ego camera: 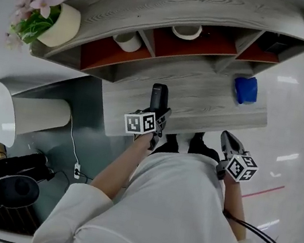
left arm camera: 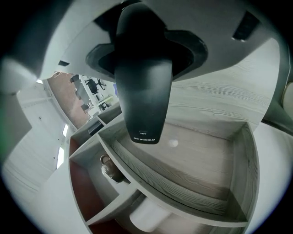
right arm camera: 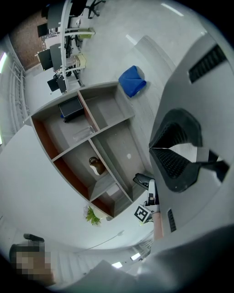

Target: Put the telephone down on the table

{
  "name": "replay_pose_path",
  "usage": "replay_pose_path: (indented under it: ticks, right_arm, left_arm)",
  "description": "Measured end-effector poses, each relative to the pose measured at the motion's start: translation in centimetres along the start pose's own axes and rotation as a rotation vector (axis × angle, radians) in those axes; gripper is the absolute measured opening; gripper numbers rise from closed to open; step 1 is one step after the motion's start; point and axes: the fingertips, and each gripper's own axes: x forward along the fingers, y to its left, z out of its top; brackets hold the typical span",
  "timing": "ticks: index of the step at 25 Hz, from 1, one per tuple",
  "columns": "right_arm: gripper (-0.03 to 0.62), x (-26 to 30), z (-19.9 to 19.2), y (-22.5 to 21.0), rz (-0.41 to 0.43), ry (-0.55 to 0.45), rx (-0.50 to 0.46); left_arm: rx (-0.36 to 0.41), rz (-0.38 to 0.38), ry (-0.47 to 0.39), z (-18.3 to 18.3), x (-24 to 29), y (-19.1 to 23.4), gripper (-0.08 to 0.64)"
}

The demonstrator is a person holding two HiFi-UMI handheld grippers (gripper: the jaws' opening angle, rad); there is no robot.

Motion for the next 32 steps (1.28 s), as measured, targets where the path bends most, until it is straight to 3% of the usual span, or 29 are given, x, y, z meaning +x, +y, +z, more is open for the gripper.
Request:
replay_pose_path:
  ticks: [11,24,32]
  right_arm:
    - [0.017,0.8,2.6,-3.4,0.057,0.08,-0.045]
    - [0.017,1.4,4.3,-7.0,0.046,0.146,-0.049]
    - [0.017,2.0,5.5,-8.1,0.048,0.175,-0.065]
  left_arm:
    - [-0.006,0.096,0.024,1.9,8.5,-0.2,0.29]
    - [0.082,0.285,0.082,2.1,17.3,3.3,0.29]
    - [0.057,0.355,0.191,0.7,21.1,4.4,0.29]
